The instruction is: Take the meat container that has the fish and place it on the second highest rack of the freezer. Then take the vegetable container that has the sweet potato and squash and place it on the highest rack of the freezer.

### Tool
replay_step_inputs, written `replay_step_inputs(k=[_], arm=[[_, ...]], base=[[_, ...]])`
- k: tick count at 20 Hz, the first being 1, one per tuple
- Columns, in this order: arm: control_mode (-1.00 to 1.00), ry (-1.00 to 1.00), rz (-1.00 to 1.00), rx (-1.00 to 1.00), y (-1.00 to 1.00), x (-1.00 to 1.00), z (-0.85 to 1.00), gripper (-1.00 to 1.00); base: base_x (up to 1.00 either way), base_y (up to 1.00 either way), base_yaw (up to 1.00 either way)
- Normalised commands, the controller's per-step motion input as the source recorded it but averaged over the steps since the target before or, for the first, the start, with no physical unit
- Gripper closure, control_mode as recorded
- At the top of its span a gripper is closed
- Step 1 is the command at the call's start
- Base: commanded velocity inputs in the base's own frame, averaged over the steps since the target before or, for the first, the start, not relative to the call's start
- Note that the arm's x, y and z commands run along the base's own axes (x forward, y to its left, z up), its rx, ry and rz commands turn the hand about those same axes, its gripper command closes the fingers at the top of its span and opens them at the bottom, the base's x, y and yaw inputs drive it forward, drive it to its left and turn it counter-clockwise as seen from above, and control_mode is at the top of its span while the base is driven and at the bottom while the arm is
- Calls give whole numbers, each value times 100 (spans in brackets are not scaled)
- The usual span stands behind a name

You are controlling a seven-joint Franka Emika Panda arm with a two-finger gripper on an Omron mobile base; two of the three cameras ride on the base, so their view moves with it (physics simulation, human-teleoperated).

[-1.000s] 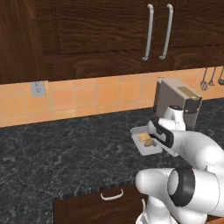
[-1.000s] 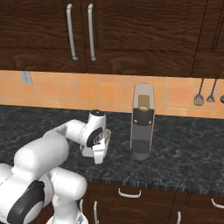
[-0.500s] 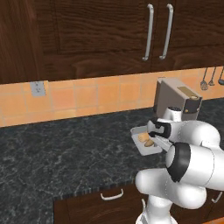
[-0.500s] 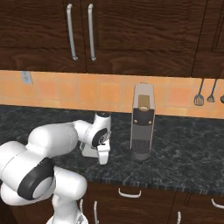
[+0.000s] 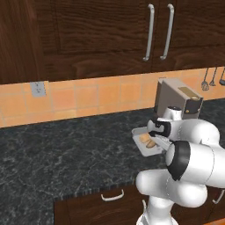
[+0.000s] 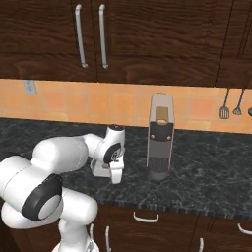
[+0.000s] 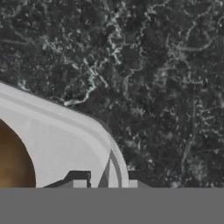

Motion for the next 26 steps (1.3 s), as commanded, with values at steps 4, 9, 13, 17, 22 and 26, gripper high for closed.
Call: replay_step_inputs(k=[4, 9, 13, 17, 22, 26], arm=[[-100, -5, 0, 0, 2, -33, 7, 100], [-100, -36, -2, 0, 15, -100, 90, 100], [-100, -17, -9, 0, 9, -100, 100, 100], [-100, -5, -15, 0, 20, -100, 100, 100], [-100, 11, -12, -3, 28, -99, 36, 100], [100, -1, 0, -2, 0, -25, -4, 100]], base=[[0, 0, 0], [0, 0, 0], [0, 0, 0], [0, 0, 0], [0, 0, 0], [-75, 0, -23]])
